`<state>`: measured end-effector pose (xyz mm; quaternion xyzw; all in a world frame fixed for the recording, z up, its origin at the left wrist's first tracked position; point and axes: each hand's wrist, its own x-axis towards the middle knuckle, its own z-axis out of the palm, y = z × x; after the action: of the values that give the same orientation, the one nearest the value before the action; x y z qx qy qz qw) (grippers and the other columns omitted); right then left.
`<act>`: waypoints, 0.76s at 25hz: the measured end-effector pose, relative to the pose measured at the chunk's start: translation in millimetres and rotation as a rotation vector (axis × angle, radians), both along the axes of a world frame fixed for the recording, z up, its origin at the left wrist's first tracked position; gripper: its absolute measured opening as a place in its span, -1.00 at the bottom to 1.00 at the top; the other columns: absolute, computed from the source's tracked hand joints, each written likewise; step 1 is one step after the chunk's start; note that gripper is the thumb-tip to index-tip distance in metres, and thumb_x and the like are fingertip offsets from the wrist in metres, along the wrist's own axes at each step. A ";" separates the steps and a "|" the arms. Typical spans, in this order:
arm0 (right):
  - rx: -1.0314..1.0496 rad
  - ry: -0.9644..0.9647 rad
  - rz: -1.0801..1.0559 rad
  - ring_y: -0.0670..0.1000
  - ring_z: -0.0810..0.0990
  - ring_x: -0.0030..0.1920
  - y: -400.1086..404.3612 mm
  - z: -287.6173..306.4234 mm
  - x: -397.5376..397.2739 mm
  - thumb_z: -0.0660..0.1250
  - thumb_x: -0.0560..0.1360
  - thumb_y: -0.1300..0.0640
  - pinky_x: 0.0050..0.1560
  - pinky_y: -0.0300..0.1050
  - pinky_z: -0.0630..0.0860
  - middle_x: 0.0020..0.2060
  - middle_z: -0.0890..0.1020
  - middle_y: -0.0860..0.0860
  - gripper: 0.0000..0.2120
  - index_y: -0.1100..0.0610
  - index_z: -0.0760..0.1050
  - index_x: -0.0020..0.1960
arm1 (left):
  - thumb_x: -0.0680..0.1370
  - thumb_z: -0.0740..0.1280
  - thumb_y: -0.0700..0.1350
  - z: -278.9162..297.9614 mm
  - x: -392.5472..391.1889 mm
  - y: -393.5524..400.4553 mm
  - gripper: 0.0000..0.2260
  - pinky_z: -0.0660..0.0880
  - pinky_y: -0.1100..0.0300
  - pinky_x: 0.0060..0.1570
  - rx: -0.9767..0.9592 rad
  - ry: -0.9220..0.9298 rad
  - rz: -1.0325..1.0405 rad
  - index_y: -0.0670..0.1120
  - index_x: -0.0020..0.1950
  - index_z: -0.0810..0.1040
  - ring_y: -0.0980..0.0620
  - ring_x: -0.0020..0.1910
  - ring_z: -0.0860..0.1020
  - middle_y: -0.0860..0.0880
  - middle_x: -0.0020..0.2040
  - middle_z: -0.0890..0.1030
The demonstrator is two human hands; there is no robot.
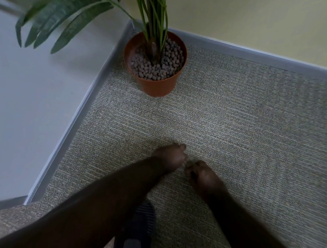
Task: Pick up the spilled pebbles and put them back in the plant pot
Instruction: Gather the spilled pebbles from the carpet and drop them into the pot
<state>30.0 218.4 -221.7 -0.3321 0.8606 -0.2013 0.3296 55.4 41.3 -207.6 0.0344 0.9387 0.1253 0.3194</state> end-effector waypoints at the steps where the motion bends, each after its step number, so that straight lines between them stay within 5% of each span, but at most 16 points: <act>1: 0.011 0.006 0.024 0.06 0.55 0.04 -1.0 -0.6 -0.1 0.26 0.56 0.12 0.12 -0.07 0.49 0.02 0.55 0.07 -0.86 0.08 0.59 -0.01 | 0.60 0.07 -0.07 -0.2 0.1 -1.4 -0.72 0.47 -0.06 0.13 -0.018 0.010 -0.018 -0.20 0.15 0.45 -0.22 0.26 0.41 -0.21 0.28 0.40; 10: 0.011 -0.011 0.052 0.08 0.56 0.04 -10.1 -2.3 5.9 0.33 0.51 0.15 0.13 -0.12 0.48 0.02 0.56 0.10 -0.88 0.13 0.64 -0.06 | 0.61 0.13 -0.05 -11.9 10.1 -20.6 -0.77 0.46 -0.01 0.10 0.021 0.076 0.032 -0.14 0.04 0.51 -0.14 0.21 0.44 -0.16 0.19 0.44; 14: 0.121 -0.001 0.049 0.10 0.50 0.18 -10.6 -1.1 17.3 0.17 0.58 0.02 0.19 -0.03 0.47 0.17 0.50 0.07 -0.78 0.07 0.52 0.11 | 0.59 0.18 -0.04 -12.7 10.6 -21.1 -0.80 0.46 0.04 -0.02 0.024 0.114 0.072 -0.12 0.01 0.53 -0.13 0.15 0.48 -0.14 0.15 0.45; 19: 0.242 0.080 0.217 0.19 0.44 0.27 -21.5 -2.5 26.1 0.16 0.60 0.17 0.17 0.04 0.44 0.32 0.41 0.17 -0.70 0.14 0.42 0.31 | 0.58 0.18 -0.01 -15.3 14.4 -25.0 -0.80 0.47 0.00 0.03 0.029 0.080 0.093 -0.10 0.00 0.52 -0.16 0.15 0.48 -0.14 0.18 0.45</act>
<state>56.1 196.9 -224.3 -0.3888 0.8500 -0.0462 0.3525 69.8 16.3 -222.9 0.0002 0.9494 0.1523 0.2748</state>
